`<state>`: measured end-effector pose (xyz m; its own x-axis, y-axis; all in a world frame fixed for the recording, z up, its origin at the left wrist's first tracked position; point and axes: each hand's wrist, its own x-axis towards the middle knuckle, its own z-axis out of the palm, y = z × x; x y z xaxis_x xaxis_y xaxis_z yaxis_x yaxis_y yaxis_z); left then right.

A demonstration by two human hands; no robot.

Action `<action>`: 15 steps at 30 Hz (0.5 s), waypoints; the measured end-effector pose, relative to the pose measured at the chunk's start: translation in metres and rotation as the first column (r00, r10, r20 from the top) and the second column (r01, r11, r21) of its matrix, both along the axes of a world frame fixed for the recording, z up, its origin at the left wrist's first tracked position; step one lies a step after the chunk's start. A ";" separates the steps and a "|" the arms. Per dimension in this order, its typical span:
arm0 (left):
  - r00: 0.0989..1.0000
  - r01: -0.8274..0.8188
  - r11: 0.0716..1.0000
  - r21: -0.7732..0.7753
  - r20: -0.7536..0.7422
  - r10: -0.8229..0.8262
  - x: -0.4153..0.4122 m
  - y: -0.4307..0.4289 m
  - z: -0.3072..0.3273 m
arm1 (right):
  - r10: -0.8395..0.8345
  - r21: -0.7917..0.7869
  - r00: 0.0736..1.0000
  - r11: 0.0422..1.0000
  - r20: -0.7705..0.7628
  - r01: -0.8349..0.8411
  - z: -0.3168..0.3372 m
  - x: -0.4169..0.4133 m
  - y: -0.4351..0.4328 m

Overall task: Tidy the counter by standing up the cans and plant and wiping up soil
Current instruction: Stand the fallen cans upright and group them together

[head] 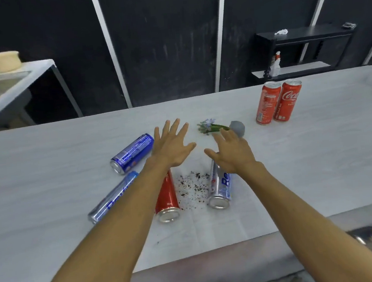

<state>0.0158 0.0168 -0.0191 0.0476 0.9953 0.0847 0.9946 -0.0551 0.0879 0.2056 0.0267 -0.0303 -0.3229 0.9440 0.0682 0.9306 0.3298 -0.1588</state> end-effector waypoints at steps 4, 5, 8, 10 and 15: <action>0.996 -0.085 0.995 -0.056 -0.039 0.083 -0.044 -0.013 -0.008 | -0.017 -0.086 1.000 0.996 0.015 0.018 -0.011 -0.012 -0.021; 0.994 -0.106 0.992 -0.070 -0.043 0.103 -0.054 -0.016 -0.010 | -0.024 -0.102 1.000 0.994 0.014 0.025 -0.013 -0.014 -0.025; 0.990 -0.144 0.986 -0.087 -0.010 0.144 -0.079 -0.020 -0.017 | -0.027 -0.148 1.000 0.989 0.011 0.029 -0.017 -0.021 -0.034; 0.987 -0.157 0.983 -0.100 0.006 0.158 -0.094 -0.020 -0.022 | -0.027 -0.174 1.000 0.985 -0.010 0.025 -0.019 -0.025 -0.037; 0.975 -0.186 0.969 -0.162 0.092 0.202 -0.115 -0.020 -0.035 | 0.013 -0.188 0.987 0.981 -0.159 -0.044 -0.021 -0.029 -0.035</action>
